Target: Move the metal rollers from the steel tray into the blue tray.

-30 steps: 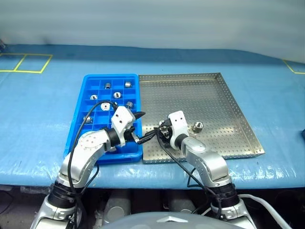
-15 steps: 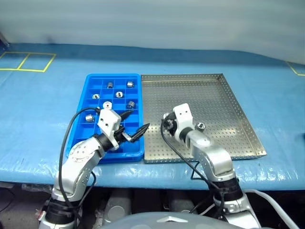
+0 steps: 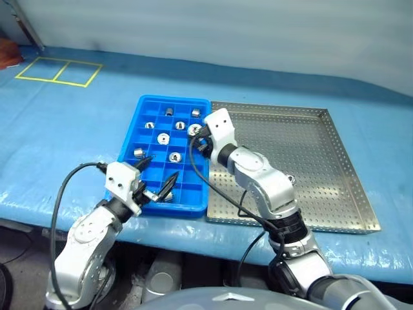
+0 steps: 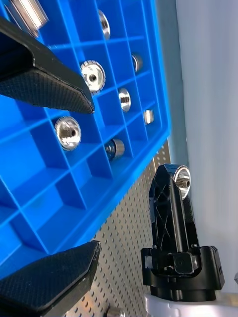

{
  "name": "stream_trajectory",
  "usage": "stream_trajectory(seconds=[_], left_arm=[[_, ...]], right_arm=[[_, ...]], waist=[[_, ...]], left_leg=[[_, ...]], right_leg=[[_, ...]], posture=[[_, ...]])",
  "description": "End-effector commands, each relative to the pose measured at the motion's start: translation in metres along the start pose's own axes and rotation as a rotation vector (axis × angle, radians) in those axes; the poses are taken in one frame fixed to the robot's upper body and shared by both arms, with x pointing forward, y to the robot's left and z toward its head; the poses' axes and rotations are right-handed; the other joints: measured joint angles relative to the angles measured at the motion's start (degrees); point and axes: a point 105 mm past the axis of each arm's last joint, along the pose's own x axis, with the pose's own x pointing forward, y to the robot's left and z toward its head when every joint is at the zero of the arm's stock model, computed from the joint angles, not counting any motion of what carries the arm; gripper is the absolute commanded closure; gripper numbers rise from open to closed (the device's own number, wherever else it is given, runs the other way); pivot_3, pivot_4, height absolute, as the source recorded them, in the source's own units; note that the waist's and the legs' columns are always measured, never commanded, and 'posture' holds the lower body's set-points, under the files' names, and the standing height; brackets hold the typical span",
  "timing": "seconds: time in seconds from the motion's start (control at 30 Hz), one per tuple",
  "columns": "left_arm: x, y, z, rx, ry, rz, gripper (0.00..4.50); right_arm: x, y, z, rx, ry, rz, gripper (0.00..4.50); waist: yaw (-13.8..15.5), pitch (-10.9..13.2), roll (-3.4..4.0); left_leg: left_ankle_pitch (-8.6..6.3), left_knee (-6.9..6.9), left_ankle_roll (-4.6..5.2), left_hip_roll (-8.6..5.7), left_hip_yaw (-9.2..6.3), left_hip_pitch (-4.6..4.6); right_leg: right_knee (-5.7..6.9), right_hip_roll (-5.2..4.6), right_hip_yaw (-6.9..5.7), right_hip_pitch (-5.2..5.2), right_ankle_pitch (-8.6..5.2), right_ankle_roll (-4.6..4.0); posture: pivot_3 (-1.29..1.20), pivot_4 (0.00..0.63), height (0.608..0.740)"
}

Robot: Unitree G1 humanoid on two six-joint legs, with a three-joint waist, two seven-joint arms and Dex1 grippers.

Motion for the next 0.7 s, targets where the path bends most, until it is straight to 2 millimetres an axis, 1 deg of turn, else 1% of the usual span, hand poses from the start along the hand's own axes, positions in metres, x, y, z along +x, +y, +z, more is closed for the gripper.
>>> stream_trajectory(seconds=[0.03, 0.07, 0.2, 0.27, 0.33, 0.5, 0.63, 0.7], left_arm=[[-0.013, 0.001, 0.015, 0.043, -0.056, 0.033, 0.00], [-0.016, 0.002, 0.014, 0.041, -0.052, 0.049, 0.00], [-0.021, 0.003, 0.011, 0.037, -0.040, 0.073, 0.00], [-0.023, 0.002, 0.011, 0.033, -0.041, 0.076, 0.00], [-0.023, 0.002, 0.011, 0.029, -0.042, 0.079, 0.00], [-0.022, 0.000, 0.011, 0.021, -0.042, 0.074, 0.00], [-0.021, -0.001, 0.009, 0.014, -0.039, 0.063, 0.00], [-0.019, -0.002, 0.009, 0.009, -0.040, 0.052, 0.00]], right_arm=[[0.005, 0.020, 0.010, -0.022, -0.044, 0.087, 2.70], [0.006, 0.024, 0.008, -0.021, -0.039, 0.107, 2.70], [0.009, 0.035, 0.004, -0.008, -0.029, 0.160, 2.70], [0.011, 0.040, 0.002, 0.002, -0.022, 0.185, 2.70], [0.014, 0.043, -0.002, 0.004, -0.011, 0.199, 2.70], [0.015, 0.041, -0.013, 0.012, 0.020, 0.194, 2.70], [0.011, 0.035, -0.020, 0.022, 0.041, 0.177, 2.70], [0.008, 0.033, -0.023, 0.024, 0.049, 0.173, 2.70]], waist=[[1.1, 0.0, 0.00], [1.8, 0.0, 0.01], [4.7, 0.0, 0.01], [6.3, 0.0, 0.00], [7.9, 0.0, -0.01], [11.5, 0.0, -0.02], [13.8, 0.0, -0.03], [14.5, 0.0, -0.03]], left_leg=[[-0.01, 0.00, -0.01, 0.04, -0.01, -0.01], [-0.01, -0.01, -0.02, 0.25, -0.01, -0.01], [-0.04, -0.05, -0.07, 0.28, 0.00, -0.06], [-0.07, -0.07, -0.15, 0.30, 0.09, -0.15], [-0.09, -0.10, -0.20, 0.29, 0.26, -0.24], [-0.21, -0.11, -0.40, 0.24, 0.41, -0.41], [-0.29, -0.11, -0.54, 0.29, 0.38, -0.43], [-0.31, -0.11, -0.57, 0.31, 0.36, -0.43]], right_leg=[[-0.01, 0.00, -0.04, -0.01, -0.01, -0.01], [-0.02, 0.00, -0.06, -0.03, -0.02, -0.02], [-0.01, 0.01, -0.15, -0.14, -0.06, -0.08], [-0.01, 0.01, -0.20, -0.50, -0.09, -0.12], [-0.01, 0.01, -0.19, -0.65, -0.09, -0.12], [-0.01, 0.14, -0.24, -0.85, -0.14, -0.21], [-0.01, 0.22, -0.32, -0.85, -0.21, -0.27], [0.00, 0.23, -0.37, -0.86, -0.22, -0.28]], posture=[[0.55, 0.150, 0.740], [0.57, 0.150, 0.740], [0.59, 0.150, 0.740], [0.59, 0.150, 0.740], [0.59, 0.150, 0.740], [0.59, 0.150, 0.740], [0.59, 0.150, 0.740], [0.57, 0.150, 0.740]])
